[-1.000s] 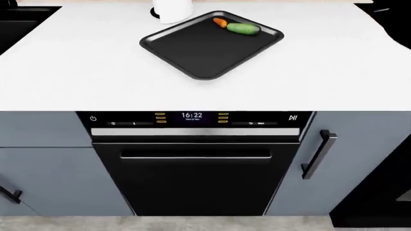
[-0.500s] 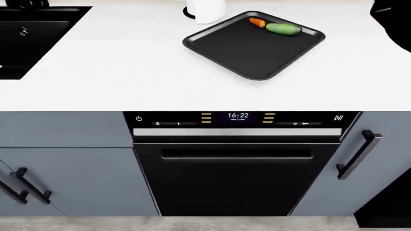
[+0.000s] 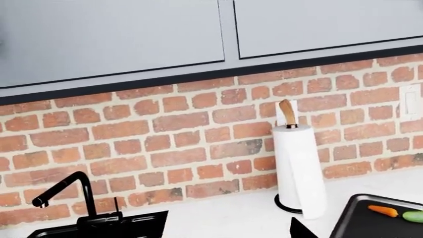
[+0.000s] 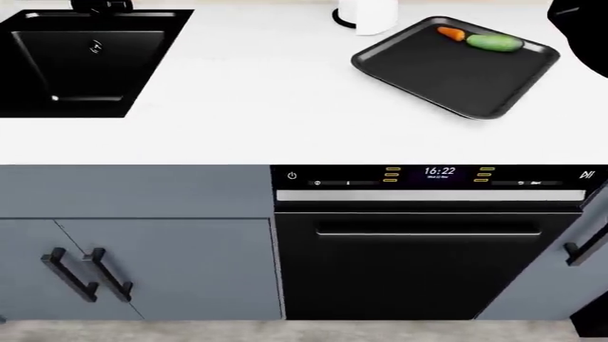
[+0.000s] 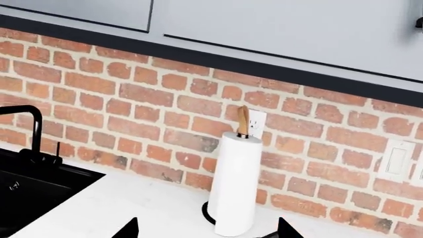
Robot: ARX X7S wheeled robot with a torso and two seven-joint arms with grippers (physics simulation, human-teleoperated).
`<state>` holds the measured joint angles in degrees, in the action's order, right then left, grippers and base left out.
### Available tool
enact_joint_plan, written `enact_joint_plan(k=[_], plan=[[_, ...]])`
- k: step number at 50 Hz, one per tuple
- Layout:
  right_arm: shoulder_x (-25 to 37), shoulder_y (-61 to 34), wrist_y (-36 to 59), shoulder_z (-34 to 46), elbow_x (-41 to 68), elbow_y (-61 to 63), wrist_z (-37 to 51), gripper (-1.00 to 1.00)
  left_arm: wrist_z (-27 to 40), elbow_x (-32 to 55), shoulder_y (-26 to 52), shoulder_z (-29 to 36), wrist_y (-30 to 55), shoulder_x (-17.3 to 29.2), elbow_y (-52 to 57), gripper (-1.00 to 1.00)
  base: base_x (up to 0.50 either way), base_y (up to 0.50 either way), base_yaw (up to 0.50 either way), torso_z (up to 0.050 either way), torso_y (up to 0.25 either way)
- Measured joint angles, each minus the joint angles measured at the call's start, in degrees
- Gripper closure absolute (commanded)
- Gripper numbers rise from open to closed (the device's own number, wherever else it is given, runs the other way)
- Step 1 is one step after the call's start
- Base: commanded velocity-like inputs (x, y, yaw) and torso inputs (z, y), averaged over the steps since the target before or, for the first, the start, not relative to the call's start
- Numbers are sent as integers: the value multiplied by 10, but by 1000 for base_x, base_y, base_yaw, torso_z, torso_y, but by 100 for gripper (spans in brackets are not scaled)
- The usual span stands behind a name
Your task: Place the two vegetables and bowl onto the tray for setting up a vegetable dip station.
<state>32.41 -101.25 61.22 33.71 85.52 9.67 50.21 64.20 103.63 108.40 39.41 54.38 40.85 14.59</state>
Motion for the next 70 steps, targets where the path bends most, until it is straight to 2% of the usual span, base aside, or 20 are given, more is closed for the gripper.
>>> enact_joint_plan(k=[70], plan=[[2, -8, -2, 15, -8, 2, -2, -100, 1, 2, 5, 0, -4, 2, 0, -100, 0, 500, 0, 0, 0]])
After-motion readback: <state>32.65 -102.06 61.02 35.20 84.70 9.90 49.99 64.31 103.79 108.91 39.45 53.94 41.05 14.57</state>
